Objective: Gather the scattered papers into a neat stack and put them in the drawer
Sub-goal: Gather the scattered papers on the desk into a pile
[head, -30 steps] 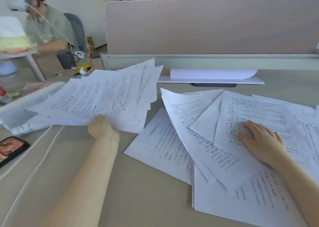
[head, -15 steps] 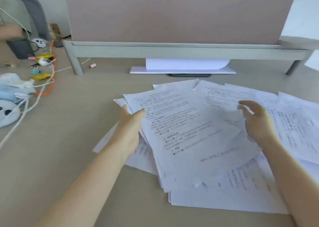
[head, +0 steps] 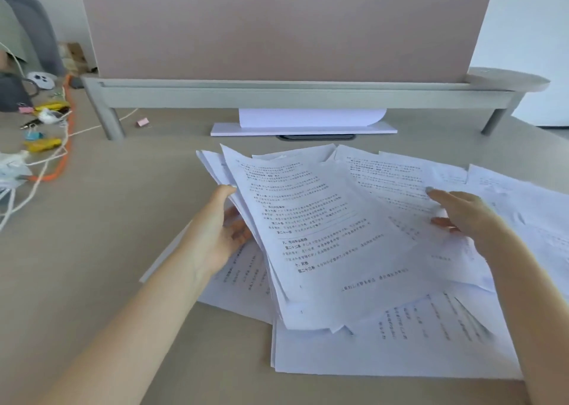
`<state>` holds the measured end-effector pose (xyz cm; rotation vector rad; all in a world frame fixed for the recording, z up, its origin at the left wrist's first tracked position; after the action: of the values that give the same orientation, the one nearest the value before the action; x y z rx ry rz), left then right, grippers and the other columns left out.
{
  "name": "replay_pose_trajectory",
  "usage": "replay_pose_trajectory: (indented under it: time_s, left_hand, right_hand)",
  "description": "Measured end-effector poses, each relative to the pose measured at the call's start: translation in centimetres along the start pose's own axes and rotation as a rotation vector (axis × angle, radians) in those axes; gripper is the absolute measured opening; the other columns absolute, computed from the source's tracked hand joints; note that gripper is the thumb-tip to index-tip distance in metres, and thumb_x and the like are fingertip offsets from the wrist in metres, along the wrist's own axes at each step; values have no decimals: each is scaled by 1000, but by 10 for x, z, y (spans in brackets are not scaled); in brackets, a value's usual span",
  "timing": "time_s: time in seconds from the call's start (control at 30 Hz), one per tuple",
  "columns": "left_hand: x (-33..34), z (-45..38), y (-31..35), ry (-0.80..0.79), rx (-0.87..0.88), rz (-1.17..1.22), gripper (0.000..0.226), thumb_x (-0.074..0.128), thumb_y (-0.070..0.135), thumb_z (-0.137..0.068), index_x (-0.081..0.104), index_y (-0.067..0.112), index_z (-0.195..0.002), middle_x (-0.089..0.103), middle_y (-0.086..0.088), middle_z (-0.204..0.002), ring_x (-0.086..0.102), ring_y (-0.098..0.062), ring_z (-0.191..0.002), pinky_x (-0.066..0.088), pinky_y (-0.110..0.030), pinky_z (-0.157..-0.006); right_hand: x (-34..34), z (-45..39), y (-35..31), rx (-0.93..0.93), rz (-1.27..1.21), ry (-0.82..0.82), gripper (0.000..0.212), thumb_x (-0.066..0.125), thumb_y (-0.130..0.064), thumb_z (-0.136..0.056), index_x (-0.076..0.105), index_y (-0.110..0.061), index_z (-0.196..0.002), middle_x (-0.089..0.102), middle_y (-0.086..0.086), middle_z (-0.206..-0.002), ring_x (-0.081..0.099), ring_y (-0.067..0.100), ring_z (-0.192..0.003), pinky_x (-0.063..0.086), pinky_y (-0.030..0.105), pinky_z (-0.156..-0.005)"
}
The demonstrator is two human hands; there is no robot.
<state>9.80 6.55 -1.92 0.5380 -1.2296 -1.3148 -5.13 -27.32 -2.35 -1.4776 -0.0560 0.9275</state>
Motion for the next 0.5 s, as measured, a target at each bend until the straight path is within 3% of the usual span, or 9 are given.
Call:
replay_pose_trajectory:
  time_s: [0.1,0.17,0.23,0.33,0.37,0.43,0.5]
  left_hand:
    - [8,-9,1,-68,-116,-157,28,53,39,-85,58,12,-90,65,-7,-81,58,-22,-73,47,-30,-62]
    - [16,-12,-1,-114,-140,-370,23,55,41,-83,62,21,-92,68,-4,-92,59,-23,-80,45,-29,-61]
    - [20,-18,0,-72,-12,-588,8,57,31,-86,61,25,-83,65,3,-84,57,-16,-74,41,-27,-62]
    - [33,-20,7,14,170,-806,20,51,18,-91,50,19,-71,44,1,-70,40,-12,-62,28,-26,-57]
    - [34,-21,10,51,175,-848,15,50,19,-92,53,11,-80,47,-5,-76,44,-17,-67,27,-28,-59]
    - [30,-26,23,140,181,-868,35,48,24,-93,50,-2,-116,56,-17,-100,53,-28,-88,30,-28,-70]
    - [28,-27,45,173,214,-919,41,47,27,-93,49,-6,-118,56,-16,-93,52,-28,-83,31,-28,-73]
  right_hand:
    - [5,-1,3,-47,22,20,66,59,-46,-81,46,-11,-136,56,8,-125,54,31,-116,38,39,-93]
    - [10,-2,3,-80,69,45,60,56,-40,-86,42,-14,-138,54,5,-136,48,31,-123,37,43,-102]
    - [15,0,1,-115,170,69,56,53,-41,-85,45,-18,-136,54,2,-137,45,32,-125,35,49,-105]
    - [15,1,3,-116,268,118,50,48,-40,-83,51,-26,-130,56,-2,-134,43,29,-127,24,44,-110]
    - [17,3,3,-125,304,128,46,46,-39,-84,52,-28,-128,58,-1,-132,43,27,-127,20,41,-107]
    - [21,11,-2,-172,411,157,41,44,-39,-87,55,-30,-125,58,1,-132,42,25,-127,20,37,-102]
    - [23,19,-6,-216,500,177,39,41,-41,-88,57,-30,-122,56,1,-134,41,23,-128,22,37,-102]
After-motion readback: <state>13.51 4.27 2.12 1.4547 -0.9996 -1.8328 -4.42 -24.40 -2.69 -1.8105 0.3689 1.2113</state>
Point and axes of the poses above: each hand's wrist, its own z-axis away from the middle knuckle, its own x-axis out of the palm, y = z × x, the point moved 5 cm from there along -z, towards the middle knuckle
